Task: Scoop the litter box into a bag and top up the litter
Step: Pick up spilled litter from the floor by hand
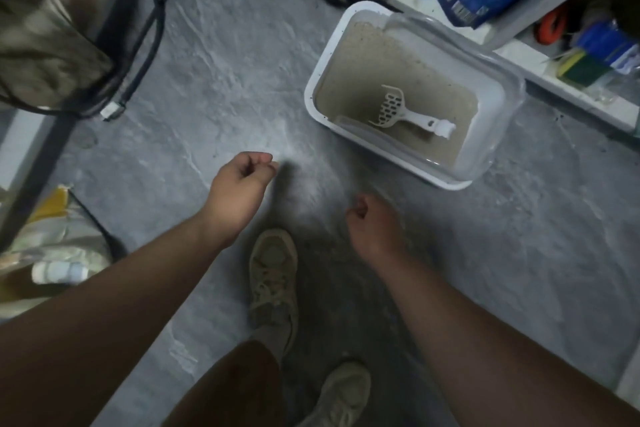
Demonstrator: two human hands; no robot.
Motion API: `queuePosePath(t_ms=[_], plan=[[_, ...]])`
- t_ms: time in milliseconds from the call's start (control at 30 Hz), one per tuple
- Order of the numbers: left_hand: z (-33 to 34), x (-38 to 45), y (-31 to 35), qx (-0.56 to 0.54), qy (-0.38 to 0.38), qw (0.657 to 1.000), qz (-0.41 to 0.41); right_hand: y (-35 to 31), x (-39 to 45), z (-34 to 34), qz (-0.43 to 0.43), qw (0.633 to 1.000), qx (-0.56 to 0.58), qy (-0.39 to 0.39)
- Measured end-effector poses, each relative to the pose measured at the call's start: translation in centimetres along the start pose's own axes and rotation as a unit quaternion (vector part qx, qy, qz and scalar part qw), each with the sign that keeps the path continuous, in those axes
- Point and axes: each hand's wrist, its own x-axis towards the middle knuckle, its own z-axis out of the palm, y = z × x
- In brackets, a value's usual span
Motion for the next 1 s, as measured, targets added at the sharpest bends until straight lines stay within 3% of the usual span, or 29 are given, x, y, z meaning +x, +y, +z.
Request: queuePosePath(t_ms=[200, 367, 633, 900, 1000], plan=[[1.7, 3.5, -4.8, 0.002, -0.01, 0.999, 0.043, 2.6, 5.1, 3.6, -0.057, 0.998, -0.032, -0.003], [4.1, 7.4, -6.8, -0.039, -0.017, 0.996, 0.074, 5.6, 9.7, 4.5, -0.125, 0.982, -0.137, 0.038], [6.0, 11.8, -9.8, -0.141, -0.04, 0.983, 0.11, 5.7, 15.0, 7.4, -0.272, 0.918, -0.286, 0.046], [6.3, 12.9, -11.6, -0.217, -0.055, 0.973, 0.063, 5.2, 15.2, 10.8, -0.283, 0.878, -0.385, -0.004], [6.1, 12.4, -12.0, -0.258, -0.08, 0.963, 0.027, 6.5, 13.7, 11.5, -0.27, 0.885, -0.379, -0.019]])
